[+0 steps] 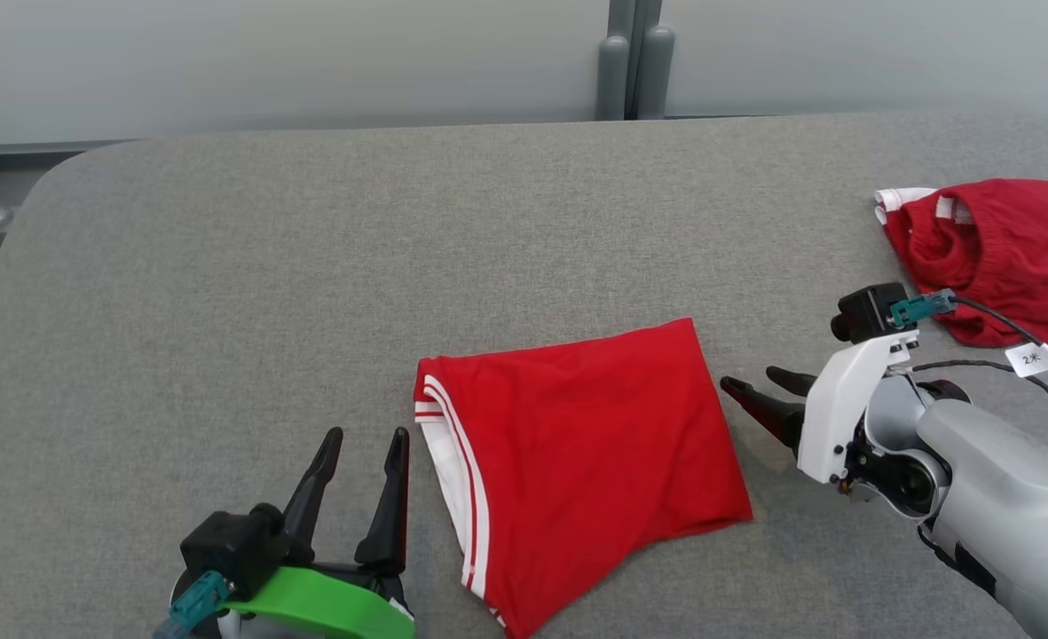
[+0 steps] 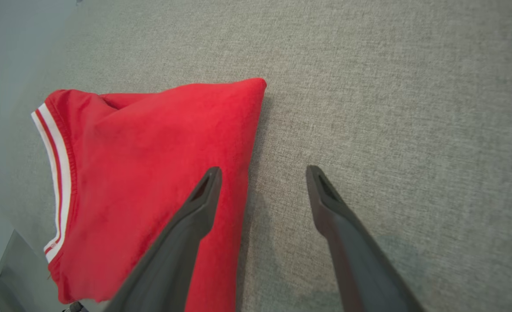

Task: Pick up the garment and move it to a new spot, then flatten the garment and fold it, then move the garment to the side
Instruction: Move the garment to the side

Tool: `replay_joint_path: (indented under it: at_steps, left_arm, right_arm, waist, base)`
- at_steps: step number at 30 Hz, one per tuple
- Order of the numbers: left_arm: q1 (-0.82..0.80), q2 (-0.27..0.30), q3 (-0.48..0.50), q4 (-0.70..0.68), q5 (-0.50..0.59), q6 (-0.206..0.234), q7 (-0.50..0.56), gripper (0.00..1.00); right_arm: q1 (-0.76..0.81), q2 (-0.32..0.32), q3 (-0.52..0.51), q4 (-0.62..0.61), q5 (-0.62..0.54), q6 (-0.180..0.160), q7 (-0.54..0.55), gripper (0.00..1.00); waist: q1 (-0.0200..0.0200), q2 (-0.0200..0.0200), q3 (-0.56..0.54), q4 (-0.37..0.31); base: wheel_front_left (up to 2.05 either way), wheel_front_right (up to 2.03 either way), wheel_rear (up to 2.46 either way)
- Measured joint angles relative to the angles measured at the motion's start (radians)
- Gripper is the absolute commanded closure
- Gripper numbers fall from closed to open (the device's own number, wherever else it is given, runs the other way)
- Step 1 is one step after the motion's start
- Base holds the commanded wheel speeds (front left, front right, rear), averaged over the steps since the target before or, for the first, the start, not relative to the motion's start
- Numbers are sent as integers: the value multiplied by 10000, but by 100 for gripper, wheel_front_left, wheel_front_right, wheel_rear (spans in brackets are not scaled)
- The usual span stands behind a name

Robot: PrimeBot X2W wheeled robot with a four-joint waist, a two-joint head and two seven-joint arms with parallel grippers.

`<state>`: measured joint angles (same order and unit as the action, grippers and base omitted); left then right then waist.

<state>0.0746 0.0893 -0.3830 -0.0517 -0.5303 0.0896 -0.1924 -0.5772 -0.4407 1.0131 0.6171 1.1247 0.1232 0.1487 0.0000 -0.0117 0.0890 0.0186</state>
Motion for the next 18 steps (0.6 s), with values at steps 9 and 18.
replay_joint_path:
  at_steps: [9,18]
  left_arm:
    - [-195,-2,6,13,65,0,36,0]
    - [-200,0,136,40,65,0,36,0]
  right_arm:
    - [-2,-13,148,-385,326,0,-15,0]
    - [-1,15,295,-280,667,0,244,1]
  waist:
    - [0,0,386,491]
    - [0,0,569,640]
  base:
    - [0,0,0]
    - [0,0,0]
